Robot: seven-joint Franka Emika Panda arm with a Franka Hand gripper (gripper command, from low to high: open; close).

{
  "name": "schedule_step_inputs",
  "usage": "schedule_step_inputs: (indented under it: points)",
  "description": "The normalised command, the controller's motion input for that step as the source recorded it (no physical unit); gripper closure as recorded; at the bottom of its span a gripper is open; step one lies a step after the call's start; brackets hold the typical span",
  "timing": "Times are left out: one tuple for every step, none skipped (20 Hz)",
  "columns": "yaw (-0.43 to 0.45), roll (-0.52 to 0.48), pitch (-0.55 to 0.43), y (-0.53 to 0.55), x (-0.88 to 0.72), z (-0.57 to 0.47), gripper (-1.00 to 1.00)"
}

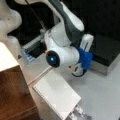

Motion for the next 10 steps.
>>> schedule_step_inputs:
  points:
    - [-0.045, 0.250, -0.058, -0.04, 0.07, -0.07, 1.00]
    - [-0.048, 0.250, -0.060, -0.03, 0.07, -0.08, 1.00]
    - [-0.047, 0.248, -0.061, -0.03, 0.07, -0.08, 1.00]
    - [-0.042, 0.242, -0.064, -0.03, 0.07, -0.08, 1.00]
    - [-0.033, 0.241, -0.064, -0.03, 0.07, -0.08, 1.00]
    - [-0.025, 0.245, -0.064, -0.04, 0.07, -0.09, 1.00]
    - [-0.021, 0.244, -0.068, -0.04, 0.07, -0.08, 1.00]
    - [-0.021, 0.240, -0.071, -0.03, 0.08, -0.08, 1.00]
    - [-0.018, 0.237, -0.071, -0.03, 0.08, -0.09, 1.00]
    - [-0.012, 0.239, -0.075, -0.02, 0.09, -0.08, 1.00]
